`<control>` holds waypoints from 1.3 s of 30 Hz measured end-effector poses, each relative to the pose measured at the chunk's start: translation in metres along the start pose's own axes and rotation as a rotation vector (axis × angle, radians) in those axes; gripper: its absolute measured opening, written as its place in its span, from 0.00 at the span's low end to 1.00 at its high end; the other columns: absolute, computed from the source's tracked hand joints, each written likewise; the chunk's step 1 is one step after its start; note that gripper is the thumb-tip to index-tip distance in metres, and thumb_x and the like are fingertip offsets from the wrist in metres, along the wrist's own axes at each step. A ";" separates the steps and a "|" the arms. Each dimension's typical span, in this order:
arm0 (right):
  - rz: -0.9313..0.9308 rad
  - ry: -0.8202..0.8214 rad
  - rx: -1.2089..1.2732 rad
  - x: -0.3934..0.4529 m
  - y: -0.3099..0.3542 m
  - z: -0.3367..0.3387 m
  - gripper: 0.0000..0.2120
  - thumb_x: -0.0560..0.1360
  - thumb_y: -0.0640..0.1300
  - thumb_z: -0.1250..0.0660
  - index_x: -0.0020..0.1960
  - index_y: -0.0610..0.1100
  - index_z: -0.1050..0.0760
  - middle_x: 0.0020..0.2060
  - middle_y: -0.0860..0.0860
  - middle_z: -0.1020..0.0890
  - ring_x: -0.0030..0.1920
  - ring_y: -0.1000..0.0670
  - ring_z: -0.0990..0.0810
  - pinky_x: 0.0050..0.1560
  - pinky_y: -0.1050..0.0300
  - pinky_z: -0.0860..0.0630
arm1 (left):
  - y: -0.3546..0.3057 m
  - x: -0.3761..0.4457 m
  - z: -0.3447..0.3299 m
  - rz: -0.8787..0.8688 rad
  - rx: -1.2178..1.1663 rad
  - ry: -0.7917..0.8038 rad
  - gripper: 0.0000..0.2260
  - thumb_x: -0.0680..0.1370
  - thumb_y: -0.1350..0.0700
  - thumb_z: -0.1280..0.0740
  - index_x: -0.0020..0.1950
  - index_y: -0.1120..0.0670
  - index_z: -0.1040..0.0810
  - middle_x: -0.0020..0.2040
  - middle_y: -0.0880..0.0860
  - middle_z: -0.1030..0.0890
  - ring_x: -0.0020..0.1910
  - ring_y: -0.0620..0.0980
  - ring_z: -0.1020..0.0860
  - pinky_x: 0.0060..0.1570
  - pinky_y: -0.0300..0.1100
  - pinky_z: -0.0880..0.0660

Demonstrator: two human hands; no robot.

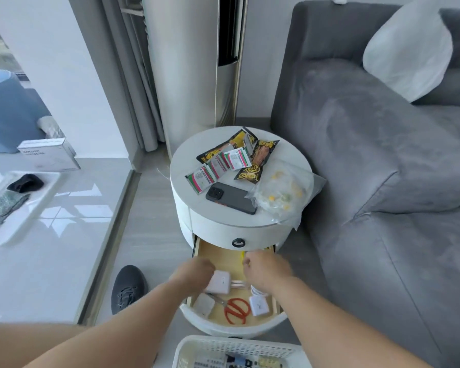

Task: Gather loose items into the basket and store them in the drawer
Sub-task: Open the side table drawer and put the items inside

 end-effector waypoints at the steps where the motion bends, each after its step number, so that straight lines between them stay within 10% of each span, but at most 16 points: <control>1: 0.025 -0.143 0.077 0.010 0.010 0.028 0.12 0.81 0.48 0.41 0.56 0.51 0.19 0.55 0.51 0.16 0.55 0.43 0.19 0.47 0.53 0.24 | -0.015 0.004 0.030 -0.039 -0.096 -0.163 0.15 0.83 0.59 0.41 0.64 0.53 0.19 0.62 0.51 0.19 0.59 0.55 0.20 0.57 0.44 0.25; 4: 0.071 -0.280 0.266 0.040 0.037 0.085 0.12 0.82 0.47 0.38 0.60 0.51 0.18 0.60 0.49 0.18 0.59 0.44 0.19 0.56 0.52 0.23 | -0.041 0.008 0.084 -0.113 -0.121 -0.417 0.15 0.81 0.57 0.40 0.62 0.48 0.18 0.63 0.51 0.23 0.60 0.54 0.23 0.58 0.46 0.25; 11: 0.086 -0.137 -0.065 0.098 0.048 0.102 0.31 0.82 0.49 0.35 0.81 0.42 0.40 0.80 0.47 0.39 0.75 0.40 0.29 0.70 0.45 0.27 | -0.040 0.043 0.118 -0.072 -0.117 -0.411 0.21 0.82 0.48 0.36 0.75 0.46 0.26 0.77 0.47 0.35 0.75 0.55 0.38 0.73 0.51 0.35; 20: 0.061 -0.041 -0.304 0.107 0.070 0.123 0.26 0.68 0.59 0.23 0.55 0.41 0.23 0.60 0.43 0.23 0.52 0.42 0.19 0.47 0.52 0.21 | -0.030 0.048 0.084 -0.189 -0.172 -0.484 0.23 0.84 0.48 0.36 0.79 0.44 0.35 0.81 0.43 0.43 0.76 0.53 0.35 0.73 0.52 0.32; 24: 0.196 -0.051 -0.178 0.048 0.059 0.091 0.34 0.64 0.66 0.26 0.62 0.48 0.28 0.54 0.52 0.31 0.50 0.45 0.21 0.48 0.48 0.21 | 0.006 0.028 0.087 -0.053 -0.056 -0.680 0.17 0.82 0.55 0.40 0.70 0.45 0.29 0.72 0.45 0.32 0.58 0.54 0.21 0.51 0.52 0.21; 28: 0.385 -0.017 -0.290 -0.005 0.039 0.022 0.38 0.66 0.71 0.35 0.70 0.53 0.32 0.56 0.56 0.32 0.46 0.47 0.21 0.45 0.49 0.21 | 0.062 0.030 0.046 0.259 -0.112 -0.295 0.10 0.81 0.58 0.43 0.58 0.55 0.24 0.55 0.54 0.21 0.55 0.59 0.21 0.51 0.47 0.25; 31: 0.318 0.093 -0.340 0.004 0.024 -0.035 0.33 0.68 0.72 0.33 0.65 0.53 0.30 0.56 0.55 0.31 0.47 0.46 0.20 0.46 0.45 0.20 | 0.082 0.027 0.009 0.331 -0.172 -0.038 0.13 0.82 0.60 0.43 0.58 0.63 0.21 0.60 0.64 0.19 0.61 0.62 0.20 0.51 0.46 0.25; 35: 0.209 0.048 -0.271 0.057 0.031 -0.063 0.27 0.70 0.65 0.30 0.61 0.50 0.28 0.59 0.52 0.30 0.49 0.44 0.20 0.45 0.46 0.20 | 0.092 0.028 -0.006 0.350 -0.317 -0.044 0.09 0.83 0.61 0.41 0.46 0.57 0.23 0.45 0.57 0.23 0.48 0.57 0.25 0.49 0.44 0.28; 39: 0.169 0.049 -0.223 0.101 0.050 -0.094 0.20 0.75 0.56 0.30 0.62 0.48 0.27 0.64 0.50 0.29 0.54 0.41 0.20 0.47 0.48 0.22 | 0.097 0.032 -0.014 0.364 -0.391 -0.070 0.15 0.82 0.60 0.38 0.38 0.47 0.31 0.52 0.55 0.24 0.50 0.54 0.26 0.57 0.47 0.24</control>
Point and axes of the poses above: each hand's wrist, its own x-axis towards the middle knuckle, its own z-axis out of the back of the hand, y = z × x, the point moved 4 cm from there along x, towards the middle knuckle
